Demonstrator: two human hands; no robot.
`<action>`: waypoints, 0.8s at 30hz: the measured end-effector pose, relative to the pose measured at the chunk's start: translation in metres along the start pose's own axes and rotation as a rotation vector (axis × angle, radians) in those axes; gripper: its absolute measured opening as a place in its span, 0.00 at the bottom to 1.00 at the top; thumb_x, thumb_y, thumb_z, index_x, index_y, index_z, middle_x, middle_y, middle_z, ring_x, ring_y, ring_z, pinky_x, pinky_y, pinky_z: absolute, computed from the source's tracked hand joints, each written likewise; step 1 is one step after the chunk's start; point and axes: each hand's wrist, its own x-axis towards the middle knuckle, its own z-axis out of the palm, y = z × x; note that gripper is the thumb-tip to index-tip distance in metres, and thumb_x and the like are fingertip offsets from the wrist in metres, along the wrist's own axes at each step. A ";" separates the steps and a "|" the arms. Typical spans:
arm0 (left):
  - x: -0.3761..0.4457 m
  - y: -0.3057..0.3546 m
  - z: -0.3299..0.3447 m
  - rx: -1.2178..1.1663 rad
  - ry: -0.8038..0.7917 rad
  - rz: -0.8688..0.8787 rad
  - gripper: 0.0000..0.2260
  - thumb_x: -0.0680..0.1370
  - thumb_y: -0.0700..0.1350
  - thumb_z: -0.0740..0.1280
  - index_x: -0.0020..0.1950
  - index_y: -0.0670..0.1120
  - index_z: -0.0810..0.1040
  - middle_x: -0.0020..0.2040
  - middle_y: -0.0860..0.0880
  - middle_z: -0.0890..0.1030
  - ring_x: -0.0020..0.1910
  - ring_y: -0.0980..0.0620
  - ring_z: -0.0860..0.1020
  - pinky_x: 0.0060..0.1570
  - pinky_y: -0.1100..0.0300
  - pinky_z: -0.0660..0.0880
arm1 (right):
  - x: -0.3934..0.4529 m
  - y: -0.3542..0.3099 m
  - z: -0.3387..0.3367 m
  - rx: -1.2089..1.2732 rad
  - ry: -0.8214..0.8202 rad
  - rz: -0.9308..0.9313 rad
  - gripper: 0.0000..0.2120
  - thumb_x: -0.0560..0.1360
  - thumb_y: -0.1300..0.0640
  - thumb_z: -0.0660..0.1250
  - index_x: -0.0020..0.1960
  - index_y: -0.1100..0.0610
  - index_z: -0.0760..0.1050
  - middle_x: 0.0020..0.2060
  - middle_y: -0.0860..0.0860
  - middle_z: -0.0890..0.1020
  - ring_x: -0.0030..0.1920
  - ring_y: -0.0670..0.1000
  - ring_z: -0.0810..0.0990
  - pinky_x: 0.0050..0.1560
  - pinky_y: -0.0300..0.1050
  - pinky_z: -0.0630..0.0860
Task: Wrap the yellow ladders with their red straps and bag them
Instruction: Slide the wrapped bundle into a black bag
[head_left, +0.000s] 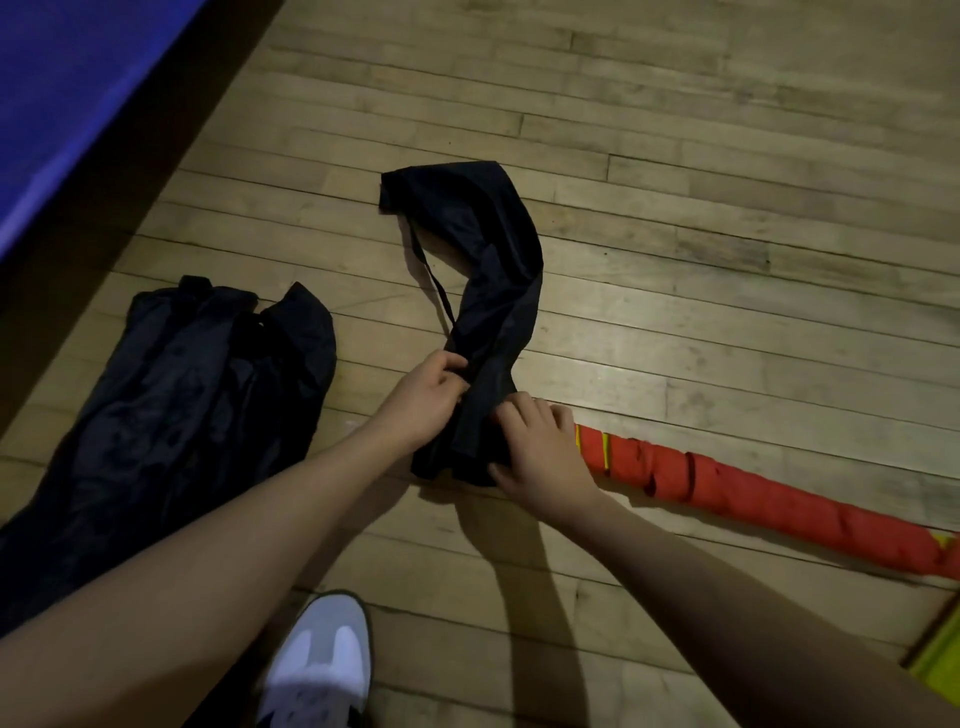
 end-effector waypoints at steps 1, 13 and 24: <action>-0.007 -0.004 -0.001 0.110 -0.025 0.043 0.19 0.80 0.40 0.61 0.70 0.44 0.66 0.55 0.50 0.75 0.54 0.52 0.74 0.57 0.58 0.72 | -0.001 -0.001 -0.002 0.051 0.019 0.026 0.15 0.73 0.56 0.67 0.59 0.58 0.72 0.57 0.54 0.73 0.58 0.56 0.73 0.57 0.49 0.64; -0.023 -0.001 0.001 0.761 0.115 0.594 0.11 0.77 0.36 0.64 0.59 0.41 0.78 0.56 0.45 0.77 0.55 0.45 0.75 0.54 0.50 0.73 | -0.008 0.011 -0.028 0.251 0.134 0.256 0.06 0.77 0.60 0.64 0.52 0.58 0.75 0.47 0.53 0.79 0.45 0.53 0.77 0.41 0.46 0.72; -0.018 -0.007 -0.033 1.085 -0.066 0.916 0.15 0.69 0.32 0.69 0.54 0.41 0.73 0.57 0.38 0.75 0.40 0.43 0.77 0.29 0.57 0.70 | 0.022 0.017 -0.020 0.484 0.212 0.460 0.07 0.77 0.65 0.60 0.52 0.61 0.75 0.47 0.55 0.79 0.48 0.53 0.78 0.46 0.44 0.75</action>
